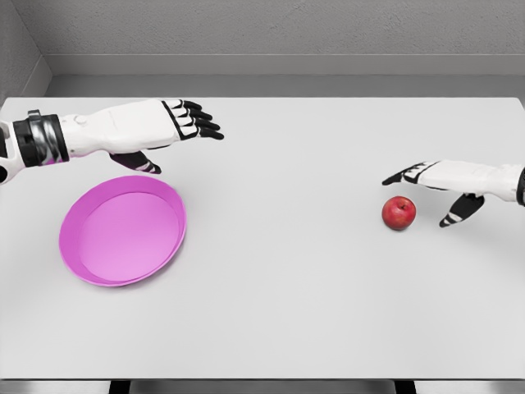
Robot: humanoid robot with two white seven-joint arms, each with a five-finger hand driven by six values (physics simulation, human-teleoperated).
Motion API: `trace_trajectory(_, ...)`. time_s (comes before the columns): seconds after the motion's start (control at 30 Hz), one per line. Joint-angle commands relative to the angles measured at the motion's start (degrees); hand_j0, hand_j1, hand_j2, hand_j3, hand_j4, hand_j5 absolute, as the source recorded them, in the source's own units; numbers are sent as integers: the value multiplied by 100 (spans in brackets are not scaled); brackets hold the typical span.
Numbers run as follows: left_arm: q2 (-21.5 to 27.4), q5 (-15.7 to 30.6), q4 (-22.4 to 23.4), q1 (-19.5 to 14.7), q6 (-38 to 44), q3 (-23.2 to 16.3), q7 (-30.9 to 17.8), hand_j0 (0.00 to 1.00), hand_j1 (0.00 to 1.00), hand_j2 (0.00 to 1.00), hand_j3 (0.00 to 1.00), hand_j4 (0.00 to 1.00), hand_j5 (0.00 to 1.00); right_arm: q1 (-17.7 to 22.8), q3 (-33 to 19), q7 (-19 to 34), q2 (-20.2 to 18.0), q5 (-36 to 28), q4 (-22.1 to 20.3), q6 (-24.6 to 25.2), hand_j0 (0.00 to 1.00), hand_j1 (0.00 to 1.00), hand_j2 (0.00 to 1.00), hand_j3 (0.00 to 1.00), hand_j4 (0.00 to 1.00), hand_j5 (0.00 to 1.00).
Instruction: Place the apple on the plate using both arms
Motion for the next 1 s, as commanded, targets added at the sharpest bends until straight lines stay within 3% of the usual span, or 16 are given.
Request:
trace_trajectory(0.0,3,36,5,-9,6,8,2,100,100,100,100,100,100,0,86,-2,106,5,126,17,100,100,100,100,100,100)
trace_trajectory(0.6,3,36,-22,0,6,8,2,100,100,100,100,100,100,-343,209,-2,299,-30,214,-185,100,100,100,100,100,100)
trace_trajectory(0.97,3,36,-39,0,6,8,-7,100,100,100,100,100,100,-299,446,-2,361,-30,153,-203,100,100,100,100,100,100)
